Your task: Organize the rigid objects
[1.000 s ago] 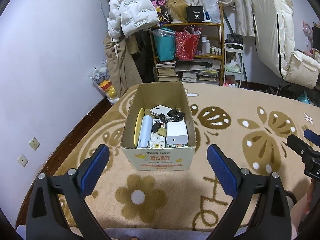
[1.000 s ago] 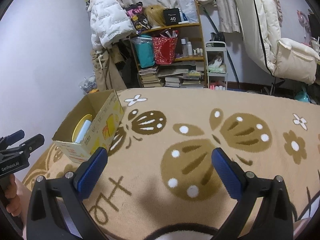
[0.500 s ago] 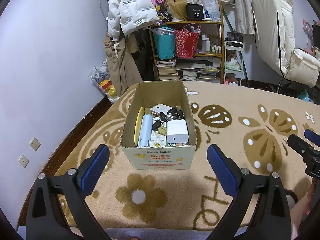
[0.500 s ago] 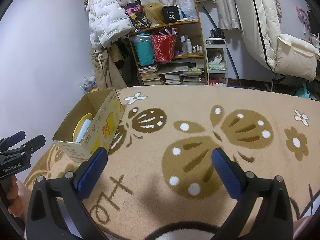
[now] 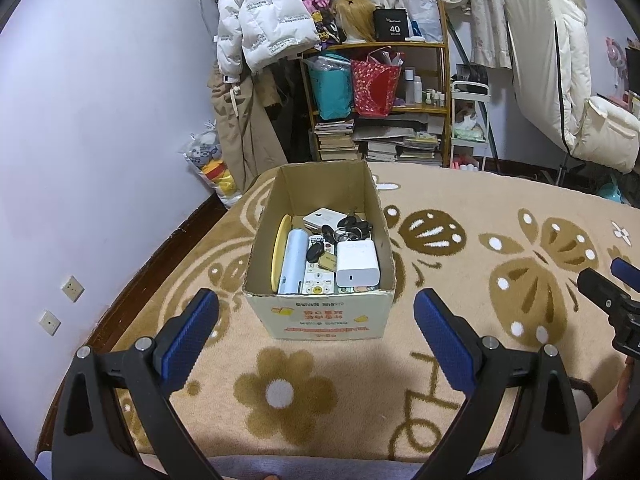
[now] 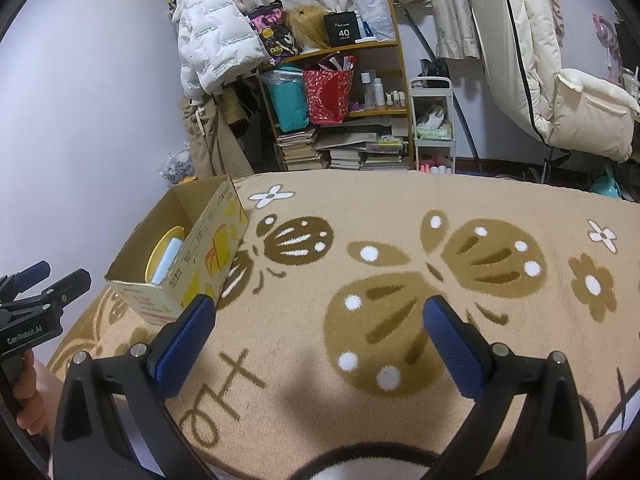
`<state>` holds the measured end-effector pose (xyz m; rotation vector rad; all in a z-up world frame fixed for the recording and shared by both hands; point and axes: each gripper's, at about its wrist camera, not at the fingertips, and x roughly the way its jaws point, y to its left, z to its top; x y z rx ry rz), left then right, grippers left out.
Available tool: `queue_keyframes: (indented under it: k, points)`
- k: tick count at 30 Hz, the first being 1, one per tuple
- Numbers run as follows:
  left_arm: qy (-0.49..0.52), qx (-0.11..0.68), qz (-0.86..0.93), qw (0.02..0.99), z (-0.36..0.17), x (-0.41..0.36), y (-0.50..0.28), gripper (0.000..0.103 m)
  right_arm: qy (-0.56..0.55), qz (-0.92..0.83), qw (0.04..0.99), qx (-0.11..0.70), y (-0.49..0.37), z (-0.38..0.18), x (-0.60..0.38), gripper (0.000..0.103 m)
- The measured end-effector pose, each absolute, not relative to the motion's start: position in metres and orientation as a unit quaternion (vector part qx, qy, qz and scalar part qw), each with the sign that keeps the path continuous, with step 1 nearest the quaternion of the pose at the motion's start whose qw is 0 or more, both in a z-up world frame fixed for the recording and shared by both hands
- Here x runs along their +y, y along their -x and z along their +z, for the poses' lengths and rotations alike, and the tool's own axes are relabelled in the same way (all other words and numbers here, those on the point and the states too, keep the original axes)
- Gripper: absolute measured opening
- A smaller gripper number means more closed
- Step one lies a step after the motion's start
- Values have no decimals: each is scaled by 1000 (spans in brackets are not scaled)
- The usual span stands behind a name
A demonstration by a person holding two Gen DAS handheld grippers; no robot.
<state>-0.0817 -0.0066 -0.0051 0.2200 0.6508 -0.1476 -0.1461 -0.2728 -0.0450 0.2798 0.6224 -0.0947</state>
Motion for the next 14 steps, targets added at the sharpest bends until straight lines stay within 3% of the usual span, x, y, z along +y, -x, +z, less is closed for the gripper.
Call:
queue_keyframes:
  k: [14]
  points:
    - [-111, 313, -73, 940, -5, -8, 84, 97, -137, -48, 941, 305, 146, -45, -272, 103]
